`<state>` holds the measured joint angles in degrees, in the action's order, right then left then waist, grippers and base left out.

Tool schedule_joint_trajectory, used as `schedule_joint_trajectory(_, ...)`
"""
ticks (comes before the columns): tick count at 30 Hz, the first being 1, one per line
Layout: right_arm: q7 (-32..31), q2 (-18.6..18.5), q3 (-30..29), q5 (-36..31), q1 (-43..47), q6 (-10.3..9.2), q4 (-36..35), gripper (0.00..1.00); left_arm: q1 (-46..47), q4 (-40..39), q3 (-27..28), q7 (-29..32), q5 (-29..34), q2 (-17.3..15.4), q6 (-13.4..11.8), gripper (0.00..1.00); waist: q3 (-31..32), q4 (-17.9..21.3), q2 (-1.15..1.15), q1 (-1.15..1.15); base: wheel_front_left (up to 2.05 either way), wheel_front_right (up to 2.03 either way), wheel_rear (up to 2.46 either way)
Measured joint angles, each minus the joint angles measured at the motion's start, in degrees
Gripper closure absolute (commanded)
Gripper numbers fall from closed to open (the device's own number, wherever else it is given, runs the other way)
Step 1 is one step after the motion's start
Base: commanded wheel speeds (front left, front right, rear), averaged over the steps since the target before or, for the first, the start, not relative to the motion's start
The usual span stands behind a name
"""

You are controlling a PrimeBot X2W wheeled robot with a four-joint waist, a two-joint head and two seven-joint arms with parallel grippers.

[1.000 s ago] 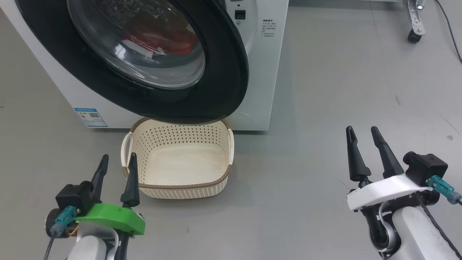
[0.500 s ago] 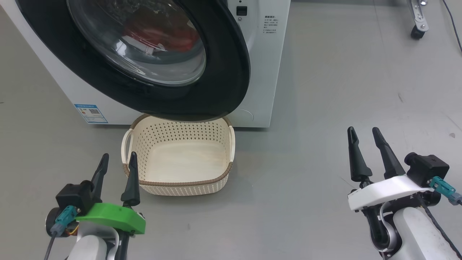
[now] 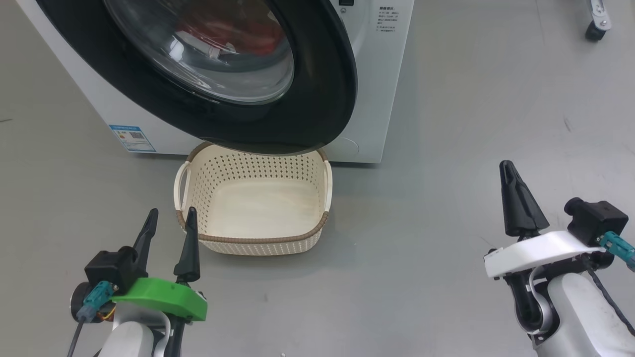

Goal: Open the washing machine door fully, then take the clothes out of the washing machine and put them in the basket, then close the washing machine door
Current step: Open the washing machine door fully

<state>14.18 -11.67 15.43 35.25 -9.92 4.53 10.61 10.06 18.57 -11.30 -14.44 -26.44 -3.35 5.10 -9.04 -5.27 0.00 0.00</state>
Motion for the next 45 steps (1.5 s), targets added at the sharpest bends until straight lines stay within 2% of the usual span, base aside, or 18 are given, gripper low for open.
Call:
schedule_joint_trajectory(4, -0.85, -0.16, -0.48, 1.1, -2.44, 0.26, -0.15, 1.0, 0.15, 0.02, -0.56, 0.0, 0.38, 0.04, 0.04, 0.0, -1.01, -0.81, 0.0, 0.0, 0.0, 0.0, 0.0)
schedule_joint_trajectory(11, -6.33, 1.97, -4.94, 12.83, -7.47, 0.93, 0.64, 1.0, 1.16, 0.45, -1.78, 0.0, 0.29, 0.34, 0.24, 0.0, -2.22, -3.24, 0.0, 0.0, 0.0, 0.0, 0.0)
schedule_joint_trajectory(15, -9.98, 4.68, -10.2, 22.57, -10.74, 0.67, 1.64, 1.0, 1.58, 0.51, -2.22, 0.0, 0.27, 0.49, 0.33, 0.0, -2.87, -4.47, 0.0, 0.0, 0.0, 0.0, 0.0)
schedule_joint_trajectory(23, -18.38, 5.94, -16.74, 35.81, -18.72, -3.77, 2.81, 1.0, 2.83, 0.55, -3.52, 0.0, -0.2, 0.75, 0.69, 0.0, -4.83, -7.13, 0.0, 0.0, 0.0, 0.0, 0.0)
schedule_joint_trajectory(33, -26.85, 4.99, -19.09, 42.45, -26.94, -9.57, 5.21, 1.0, 4.38, 0.81, -5.02, 0.0, -0.73, 0.98, 0.76, 0.0, -7.41, -10.79, 0.0, 0.0, 0.0, 0.0, 0.0)
schedule_joint_trajectory(39, -32.01, 3.77, -19.81, 45.12, -31.12, -11.21, 7.72, 1.0, 5.3, 0.88, -5.76, 0.0, -1.07, 1.21, 0.82, 0.0, -8.98, -13.35, 0.0, 0.0, 0.0, 0.0, 0.0)
schedule_joint_trajectory(45, -35.85, 3.16, -20.25, 47.13, -35.29, -11.77, 10.31, 1.0, 5.61, 1.09, -6.22, 0.0, -1.7, 1.27, 1.13, 0.0, -10.39, -15.45, 0.0, 0.0, 0.0, 0.0, 0.0)
